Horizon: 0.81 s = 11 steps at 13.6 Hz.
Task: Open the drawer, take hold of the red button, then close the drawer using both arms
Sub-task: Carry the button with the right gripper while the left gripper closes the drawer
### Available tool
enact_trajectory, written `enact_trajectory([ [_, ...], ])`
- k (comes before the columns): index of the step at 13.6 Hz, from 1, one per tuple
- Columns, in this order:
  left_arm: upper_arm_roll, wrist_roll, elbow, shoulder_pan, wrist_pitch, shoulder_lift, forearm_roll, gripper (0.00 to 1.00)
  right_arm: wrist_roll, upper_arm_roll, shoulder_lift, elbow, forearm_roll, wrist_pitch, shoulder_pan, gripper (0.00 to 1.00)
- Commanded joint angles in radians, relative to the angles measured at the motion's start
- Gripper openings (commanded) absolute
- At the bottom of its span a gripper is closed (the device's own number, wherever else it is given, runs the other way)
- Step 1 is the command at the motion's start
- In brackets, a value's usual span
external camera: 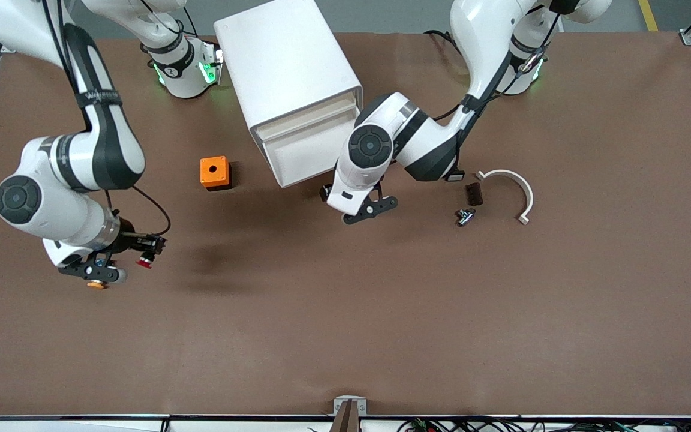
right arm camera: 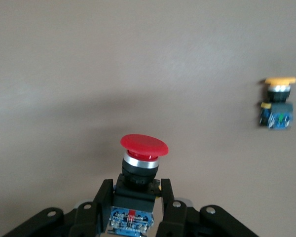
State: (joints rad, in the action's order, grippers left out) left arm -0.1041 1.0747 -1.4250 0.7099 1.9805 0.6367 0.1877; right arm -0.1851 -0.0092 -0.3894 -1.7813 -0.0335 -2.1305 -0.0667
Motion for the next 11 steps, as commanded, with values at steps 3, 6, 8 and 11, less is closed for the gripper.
enact_trajectory([
  [3, 0.004, 0.039, -0.04, 0.048, 0.009, -0.011, -0.022, 1.0, 0.084, 0.018, -0.094, 0.01, 0.043, -0.107, 0.067, 0.0],
  [6, 0.004, 0.051, -0.041, 0.069, 0.004, -0.005, -0.011, 1.0, 0.092, 0.018, -0.14, 0.016, 0.066, -0.157, 0.097, 0.0],
  [8, -0.005, 0.1, -0.04, 0.069, 0.004, -0.002, -0.004, 1.0, 0.14, 0.018, -0.17, 0.019, 0.067, -0.186, 0.114, 0.0],
  [11, -0.014, 0.113, -0.04, 0.077, 0.004, 0.009, 0.05, 1.0, 0.248, 0.02, -0.219, 0.026, 0.053, -0.224, 0.157, 0.0],
])
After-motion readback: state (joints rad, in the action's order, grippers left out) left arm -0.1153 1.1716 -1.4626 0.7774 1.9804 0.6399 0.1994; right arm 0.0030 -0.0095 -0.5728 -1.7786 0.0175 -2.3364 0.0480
